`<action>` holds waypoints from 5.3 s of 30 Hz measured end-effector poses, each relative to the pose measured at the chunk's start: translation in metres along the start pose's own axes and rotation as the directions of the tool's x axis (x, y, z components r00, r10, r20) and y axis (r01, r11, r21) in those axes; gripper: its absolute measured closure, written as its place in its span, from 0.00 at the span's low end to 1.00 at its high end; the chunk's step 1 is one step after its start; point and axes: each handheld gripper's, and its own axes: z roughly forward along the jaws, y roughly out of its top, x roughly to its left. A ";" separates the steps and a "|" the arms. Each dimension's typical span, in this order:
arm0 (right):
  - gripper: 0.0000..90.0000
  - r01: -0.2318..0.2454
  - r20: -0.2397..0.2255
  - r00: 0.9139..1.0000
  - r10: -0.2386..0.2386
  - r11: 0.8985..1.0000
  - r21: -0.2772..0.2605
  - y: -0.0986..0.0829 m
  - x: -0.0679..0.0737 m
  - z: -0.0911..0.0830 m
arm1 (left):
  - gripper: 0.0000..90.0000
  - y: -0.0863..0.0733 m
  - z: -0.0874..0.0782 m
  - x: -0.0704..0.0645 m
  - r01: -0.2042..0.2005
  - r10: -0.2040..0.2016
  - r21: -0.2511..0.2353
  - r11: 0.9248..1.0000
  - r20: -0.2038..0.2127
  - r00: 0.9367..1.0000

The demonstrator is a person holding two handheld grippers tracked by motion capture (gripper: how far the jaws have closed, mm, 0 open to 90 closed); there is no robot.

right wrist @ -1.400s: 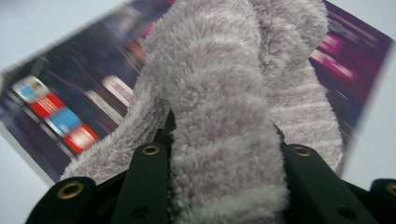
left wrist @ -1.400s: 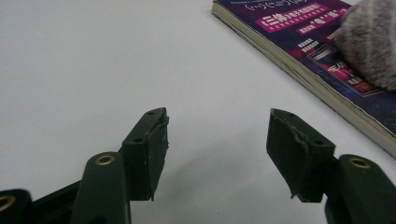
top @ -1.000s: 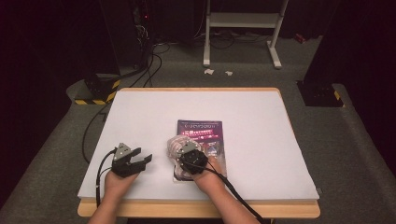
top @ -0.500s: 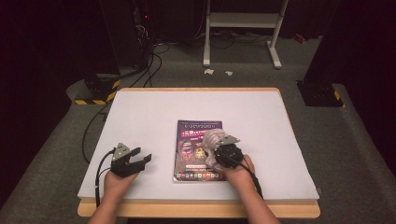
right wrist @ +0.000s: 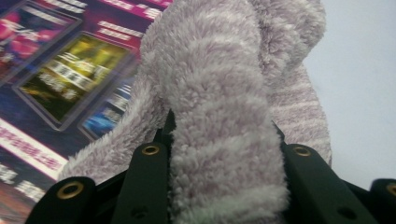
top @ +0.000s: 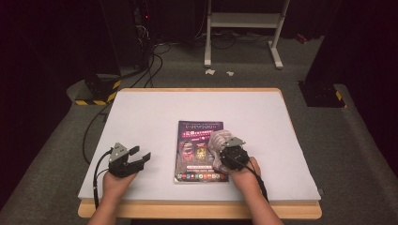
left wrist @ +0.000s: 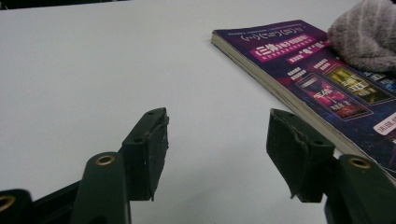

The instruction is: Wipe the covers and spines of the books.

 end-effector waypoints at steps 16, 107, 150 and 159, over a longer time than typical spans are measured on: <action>0.73 0.171 -0.141 0.975 -0.173 0.985 -0.030 0.072 0.106 0.048 | 0.43 -0.002 -0.010 0.001 0.003 -0.003 -0.013 1.000 0.009 1.000; 0.73 -0.066 0.155 0.986 0.056 0.996 0.063 0.067 -0.041 0.066 | 0.42 -0.003 -0.007 -0.004 -0.007 0.007 -0.008 1.000 0.037 0.999; 0.73 -0.067 0.117 0.991 0.060 0.996 0.052 0.092 -0.035 0.092 | 0.42 -0.008 -0.009 -0.001 0.005 -0.005 0.010 1.000 0.045 0.999; 0.73 -0.145 0.174 0.976 0.131 0.987 0.069 0.071 -0.070 0.083 | 0.42 -0.008 -0.008 -0.002 -0.002 0.001 0.017 1.000 0.045 0.999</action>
